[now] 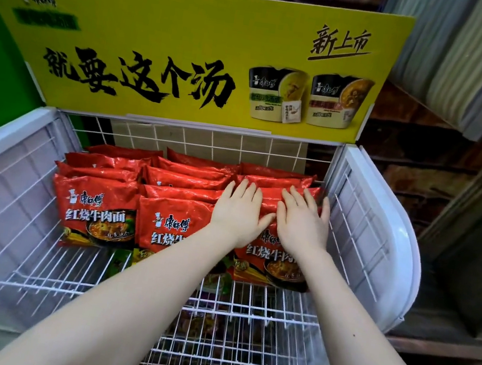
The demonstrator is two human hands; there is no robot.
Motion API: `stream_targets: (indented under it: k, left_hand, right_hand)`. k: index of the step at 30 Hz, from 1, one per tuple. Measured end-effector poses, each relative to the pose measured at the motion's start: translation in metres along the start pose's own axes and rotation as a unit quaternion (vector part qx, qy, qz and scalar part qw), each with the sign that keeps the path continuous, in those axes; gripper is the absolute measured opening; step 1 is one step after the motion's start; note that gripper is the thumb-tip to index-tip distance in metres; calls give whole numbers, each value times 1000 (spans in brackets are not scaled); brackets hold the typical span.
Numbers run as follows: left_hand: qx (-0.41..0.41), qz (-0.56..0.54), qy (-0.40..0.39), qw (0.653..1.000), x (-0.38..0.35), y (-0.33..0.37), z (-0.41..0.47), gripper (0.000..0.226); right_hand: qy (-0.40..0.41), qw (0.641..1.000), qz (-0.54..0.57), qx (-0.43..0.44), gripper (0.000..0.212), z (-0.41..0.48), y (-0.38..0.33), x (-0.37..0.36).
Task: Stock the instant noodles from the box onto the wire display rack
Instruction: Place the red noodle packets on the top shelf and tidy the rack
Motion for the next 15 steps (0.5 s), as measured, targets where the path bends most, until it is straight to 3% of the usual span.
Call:
stream_targets:
  k: [3, 9, 15]
  left_hand:
    - [16, 5, 1, 1000, 6, 0, -2, 72]
    - [10, 7, -33, 999, 3, 0, 2, 71]
    - [10, -4, -5, 1000, 5, 1, 0, 70]
  right_hand:
    - [27, 1000, -1, 3, 49, -2, 4, 6]
    - [-4, 1000, 8, -15, 52, 0, 10, 0]
    - [-9, 999, 26, -20, 52, -1, 14, 1]
Point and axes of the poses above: each hand's wrist, its own z-axis towards the middle knuckle, its own x-axis out of the back of the hand, y = z × x, the point moved 8 cm from there along z, towards the middle knuckle, and after that the axes turned 4 degrees about -x, right-handed, at the moved point
